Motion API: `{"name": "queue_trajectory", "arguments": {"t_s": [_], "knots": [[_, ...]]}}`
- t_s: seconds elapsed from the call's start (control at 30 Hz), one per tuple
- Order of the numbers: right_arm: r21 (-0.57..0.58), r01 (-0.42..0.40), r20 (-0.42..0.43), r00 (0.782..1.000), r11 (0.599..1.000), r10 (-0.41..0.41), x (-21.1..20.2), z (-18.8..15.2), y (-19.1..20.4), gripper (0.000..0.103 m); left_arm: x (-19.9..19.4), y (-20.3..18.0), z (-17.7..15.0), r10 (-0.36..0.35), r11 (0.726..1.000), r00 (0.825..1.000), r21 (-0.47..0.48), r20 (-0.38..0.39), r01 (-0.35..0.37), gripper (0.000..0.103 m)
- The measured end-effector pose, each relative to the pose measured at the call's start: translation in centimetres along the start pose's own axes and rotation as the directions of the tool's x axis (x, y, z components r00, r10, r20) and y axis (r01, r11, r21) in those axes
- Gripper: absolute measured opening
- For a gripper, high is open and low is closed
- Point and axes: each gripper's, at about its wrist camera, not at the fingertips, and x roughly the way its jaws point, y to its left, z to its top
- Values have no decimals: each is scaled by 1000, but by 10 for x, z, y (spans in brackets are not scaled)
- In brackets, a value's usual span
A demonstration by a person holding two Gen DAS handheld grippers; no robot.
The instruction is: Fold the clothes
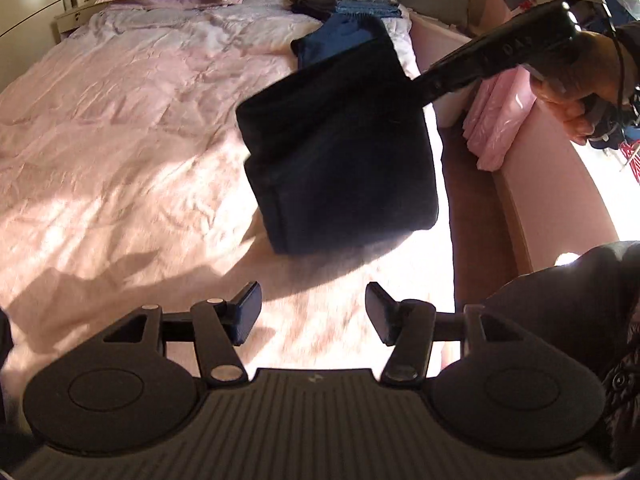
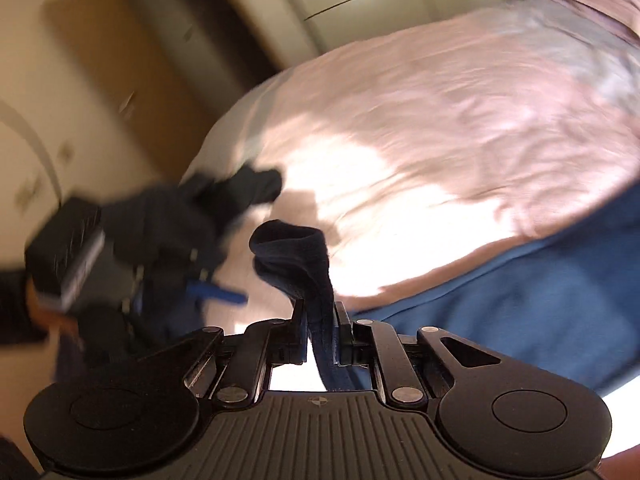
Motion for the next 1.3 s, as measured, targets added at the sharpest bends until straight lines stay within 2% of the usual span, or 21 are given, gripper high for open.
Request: {"name": "queue_trajectory", "arguments": {"t_s": [0.17,0.33,0.47,0.57,0.67,0.8,0.9,1.03,1.2,1.23,1.27,1.3], "knots": [[197,37,145,987,980,-67,-51,43,-94,10,50,-9,88,-63,994,996,90,71,56,54],[372,45,215,968,927,-133,-79,63,-220,10,138,-12,166,-115,984,991,143,64,105,54],[529,56,167,972,847,-168,-75,49,-325,10,215,-7,208,-149,982,989,121,1,148,54],[595,35,140,979,803,-147,-72,36,-361,10,252,-4,225,-172,975,983,129,-69,180,54],[620,18,135,983,785,-128,-79,26,-363,10,270,-4,232,-202,963,971,155,-130,221,54],[649,-4,185,971,761,-154,-98,16,-358,10,280,-7,235,-232,949,956,175,-180,263,54],[678,-10,214,960,735,-183,-108,9,-356,10,286,-11,234,-239,942,951,192,-194,276,55],[687,10,202,958,726,-204,-107,-3,-352,10,293,-14,230,-233,938,950,210,-207,276,58],[742,-13,202,958,671,-205,-100,-10,-363,10,290,-16,228,-209,936,956,240,-205,257,56],[723,16,195,954,691,-227,-105,-6,-358,14,279,-15,228,-200,935,961,256,-189,245,56],[703,45,189,950,709,-248,-110,-3,-353,28,268,-14,228,-191,933,966,275,-172,234,56],[683,74,184,945,726,-271,-115,1,-347,32,254,-12,225,-181,927,972,302,-151,220,56]]}}
